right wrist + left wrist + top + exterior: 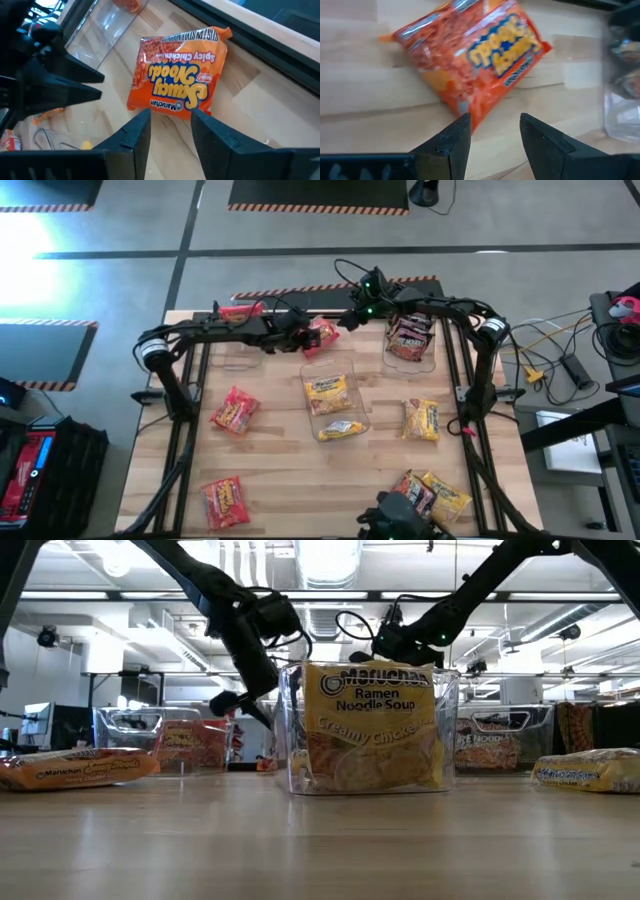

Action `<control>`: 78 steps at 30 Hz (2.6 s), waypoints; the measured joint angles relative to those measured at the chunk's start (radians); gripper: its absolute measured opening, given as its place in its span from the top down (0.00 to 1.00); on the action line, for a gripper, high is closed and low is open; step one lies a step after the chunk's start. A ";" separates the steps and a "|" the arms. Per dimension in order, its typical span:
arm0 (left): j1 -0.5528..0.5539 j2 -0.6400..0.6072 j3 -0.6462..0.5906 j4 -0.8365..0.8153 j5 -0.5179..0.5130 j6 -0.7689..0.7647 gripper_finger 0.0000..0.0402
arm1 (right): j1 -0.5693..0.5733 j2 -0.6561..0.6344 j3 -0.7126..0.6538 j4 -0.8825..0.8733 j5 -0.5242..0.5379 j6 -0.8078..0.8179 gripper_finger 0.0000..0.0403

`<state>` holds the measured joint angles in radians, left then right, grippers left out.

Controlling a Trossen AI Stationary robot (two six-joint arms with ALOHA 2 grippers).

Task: Sort Maruchan noodles
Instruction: Put the top right orange noodle pack into the top left transparent bin

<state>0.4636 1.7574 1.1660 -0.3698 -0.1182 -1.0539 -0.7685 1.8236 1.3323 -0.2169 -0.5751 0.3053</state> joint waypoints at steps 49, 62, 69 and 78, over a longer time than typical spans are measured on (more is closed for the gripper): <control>0.079 0.109 0.065 0.037 -0.087 0.154 0.62 | 0.093 0.056 0.000 0.037 0.095 0.184 0.71; 0.165 0.321 0.375 -0.194 -0.108 0.471 0.62 | 0.105 0.108 0.000 0.010 0.007 0.194 0.71; 0.164 0.368 0.468 -0.272 -0.125 0.552 0.62 | 0.105 0.139 0.001 -0.010 -0.031 0.194 0.71; 0.148 0.365 0.434 -0.315 -0.045 0.544 0.62 | 0.103 0.143 0.002 -0.002 0.079 0.148 0.71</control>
<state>0.6112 2.1227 1.5996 -0.6846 -0.1633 -0.5095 -0.6659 1.9663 1.3338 -0.2188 -0.4964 0.4530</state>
